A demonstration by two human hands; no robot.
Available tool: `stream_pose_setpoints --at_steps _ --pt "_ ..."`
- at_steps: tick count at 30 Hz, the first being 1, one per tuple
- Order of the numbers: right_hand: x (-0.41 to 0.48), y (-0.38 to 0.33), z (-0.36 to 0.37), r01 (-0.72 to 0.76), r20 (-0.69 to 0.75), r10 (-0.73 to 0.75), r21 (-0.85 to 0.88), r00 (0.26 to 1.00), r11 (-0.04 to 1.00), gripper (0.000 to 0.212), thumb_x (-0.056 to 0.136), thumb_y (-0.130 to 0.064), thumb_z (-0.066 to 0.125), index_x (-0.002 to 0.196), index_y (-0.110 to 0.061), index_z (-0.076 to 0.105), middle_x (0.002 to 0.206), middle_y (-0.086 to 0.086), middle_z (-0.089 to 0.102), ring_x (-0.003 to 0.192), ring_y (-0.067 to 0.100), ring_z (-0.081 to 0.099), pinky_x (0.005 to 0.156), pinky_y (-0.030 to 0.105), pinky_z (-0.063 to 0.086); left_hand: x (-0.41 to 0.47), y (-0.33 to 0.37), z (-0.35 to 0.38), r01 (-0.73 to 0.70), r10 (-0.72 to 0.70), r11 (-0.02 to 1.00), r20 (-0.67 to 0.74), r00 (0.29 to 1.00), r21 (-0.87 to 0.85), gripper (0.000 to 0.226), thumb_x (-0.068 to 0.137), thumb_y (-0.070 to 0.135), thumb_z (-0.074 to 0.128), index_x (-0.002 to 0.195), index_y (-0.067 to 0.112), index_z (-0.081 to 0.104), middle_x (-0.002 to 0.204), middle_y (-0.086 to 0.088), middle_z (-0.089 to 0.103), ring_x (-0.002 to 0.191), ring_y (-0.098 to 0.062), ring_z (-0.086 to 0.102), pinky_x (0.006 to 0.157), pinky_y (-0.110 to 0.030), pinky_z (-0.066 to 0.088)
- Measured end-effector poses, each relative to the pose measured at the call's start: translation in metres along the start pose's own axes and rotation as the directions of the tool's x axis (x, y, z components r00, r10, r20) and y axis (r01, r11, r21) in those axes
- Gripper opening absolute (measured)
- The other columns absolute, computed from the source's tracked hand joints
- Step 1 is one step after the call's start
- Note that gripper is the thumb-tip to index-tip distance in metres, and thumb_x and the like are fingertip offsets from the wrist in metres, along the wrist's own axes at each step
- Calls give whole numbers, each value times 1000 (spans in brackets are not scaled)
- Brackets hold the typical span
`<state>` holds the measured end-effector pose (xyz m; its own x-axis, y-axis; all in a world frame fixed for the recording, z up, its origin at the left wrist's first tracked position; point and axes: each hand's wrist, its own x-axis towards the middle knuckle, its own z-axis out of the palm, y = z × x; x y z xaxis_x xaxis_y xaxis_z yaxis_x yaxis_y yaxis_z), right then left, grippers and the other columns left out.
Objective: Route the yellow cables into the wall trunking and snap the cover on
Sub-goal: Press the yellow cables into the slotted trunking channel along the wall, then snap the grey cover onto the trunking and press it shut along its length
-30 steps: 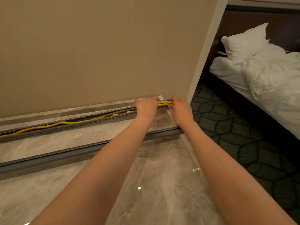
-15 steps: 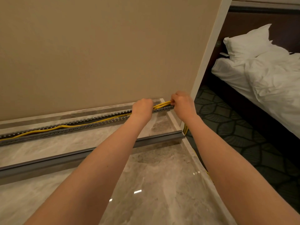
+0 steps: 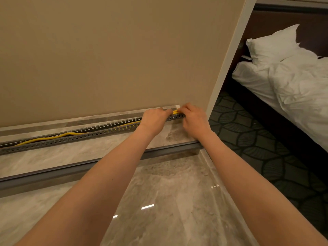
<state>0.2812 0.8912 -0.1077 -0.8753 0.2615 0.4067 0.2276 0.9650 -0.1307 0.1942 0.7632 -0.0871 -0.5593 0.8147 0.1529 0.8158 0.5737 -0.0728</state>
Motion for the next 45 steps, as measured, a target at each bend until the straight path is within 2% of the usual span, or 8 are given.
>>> stream_pose_setpoints --at_steps 12,14,17,22,27,34,39,45 --pt "13 -10 -8 -80 293 94 -61 951 995 45 83 -9 48 128 -14 53 124 9 58 118 28 52 99 37 37 -2 1 4 27 -25 999 52 998 -40 48 92 -1 42 138 15 44 125 -13 53 114 -33 56 84 -40 48" --pt "13 -7 -10 -202 298 156 131 942 971 45 83 -4 49 126 -11 55 125 10 60 116 28 55 98 34 40 -6 1 6 42 -40 991 24 999 -129 47 91 -3 42 135 12 45 126 -13 50 113 -33 55 82 -41 47" --pt "10 -8 -16 -467 217 415 485 883 740 44 83 7 45 123 -5 58 126 13 62 118 27 56 98 31 43 -9 2 7 65 -70 972 -12 997 -224 48 90 -6 42 136 10 46 128 -14 47 115 -33 51 81 -41 46" --pt "-7 -9 -22 -552 84 598 505 797 664 41 84 5 47 121 -7 58 125 12 61 117 27 56 93 30 44 -10 6 3 28 -37 930 -17 999 -366 41 92 4 43 132 10 51 127 -14 48 119 -31 46 92 -40 44" --pt "-26 -4 -41 -570 438 378 496 815 655 33 82 10 47 100 -10 66 127 16 59 87 15 57 74 22 43 -21 4 -9 -103 141 945 104 984 -312 28 94 33 47 112 14 60 115 -9 55 110 -27 53 90 -36 45" --pt "-44 -20 -62 -414 799 80 221 596 883 50 79 -9 70 126 -19 56 141 2 39 132 21 35 108 33 32 -38 -10 -18 111 190 894 591 784 -435 48 78 58 63 107 20 60 96 1 58 89 -17 56 87 -33 46" --pt "-54 -27 -48 -432 614 162 322 772 842 33 75 -4 75 108 -6 68 109 10 62 105 24 56 80 26 44 -50 -11 -17 22 181 941 557 811 -338 40 82 52 62 98 15 61 89 0 55 84 -20 52 79 -32 42" --pt "-52 -20 -54 -444 471 247 368 847 817 34 84 -15 69 117 -9 67 116 7 66 98 11 51 85 21 36 -59 -25 -10 56 94 951 456 885 -304 51 87 58 50 116 16 52 101 -3 56 90 -20 52 85 -36 44"
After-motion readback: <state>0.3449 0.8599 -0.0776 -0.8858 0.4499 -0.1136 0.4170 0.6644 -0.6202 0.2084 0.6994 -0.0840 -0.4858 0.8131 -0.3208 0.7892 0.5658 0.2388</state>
